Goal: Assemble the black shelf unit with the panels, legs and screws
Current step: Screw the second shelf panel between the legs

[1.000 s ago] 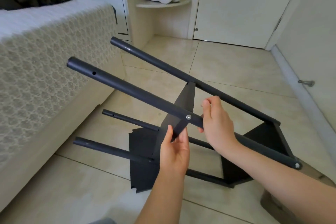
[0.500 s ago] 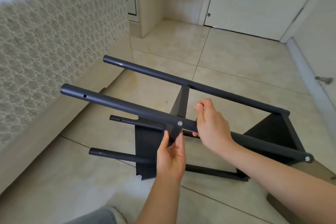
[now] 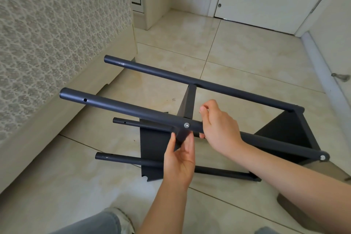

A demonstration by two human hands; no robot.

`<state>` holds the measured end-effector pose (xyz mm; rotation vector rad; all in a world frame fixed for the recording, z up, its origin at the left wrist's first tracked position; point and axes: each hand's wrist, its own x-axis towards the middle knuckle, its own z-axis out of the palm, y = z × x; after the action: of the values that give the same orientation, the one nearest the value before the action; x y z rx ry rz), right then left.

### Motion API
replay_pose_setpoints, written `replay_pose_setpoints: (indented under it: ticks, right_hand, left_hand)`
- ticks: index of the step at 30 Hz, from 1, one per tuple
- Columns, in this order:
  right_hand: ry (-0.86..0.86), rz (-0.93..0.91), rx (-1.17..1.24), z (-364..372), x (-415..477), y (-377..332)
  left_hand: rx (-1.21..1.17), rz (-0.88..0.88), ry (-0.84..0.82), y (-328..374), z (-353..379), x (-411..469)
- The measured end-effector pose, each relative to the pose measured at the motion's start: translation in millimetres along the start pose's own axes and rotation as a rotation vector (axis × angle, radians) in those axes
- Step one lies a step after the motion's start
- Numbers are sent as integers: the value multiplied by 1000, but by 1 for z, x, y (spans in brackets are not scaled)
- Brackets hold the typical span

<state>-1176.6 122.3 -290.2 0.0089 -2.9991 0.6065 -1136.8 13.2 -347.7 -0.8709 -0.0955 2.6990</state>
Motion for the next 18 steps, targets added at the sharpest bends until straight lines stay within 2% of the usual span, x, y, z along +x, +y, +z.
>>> replay_pose_setpoints:
  ticks: [6,10,12,14,18]
  right_hand:
    - [-12,-14,-16,-2,-1,1]
    - [-22,-31,2,-5,-2,-1]
    - [-34,-35,21,-7,-4,-3]
    - [-44,-41,39,-10,-4,-5]
    - [-99,-16,85,-14,-4,-6]
  left_hand:
    - [132,-43,47,4,-4,-4]
    - [329,-29,158,7,-9,-12]
    - [554,-27,277,7,-15,-15]
    - [908,-86,379,7,-13,-21]
    - [1579,-221,377,5,33,-39]
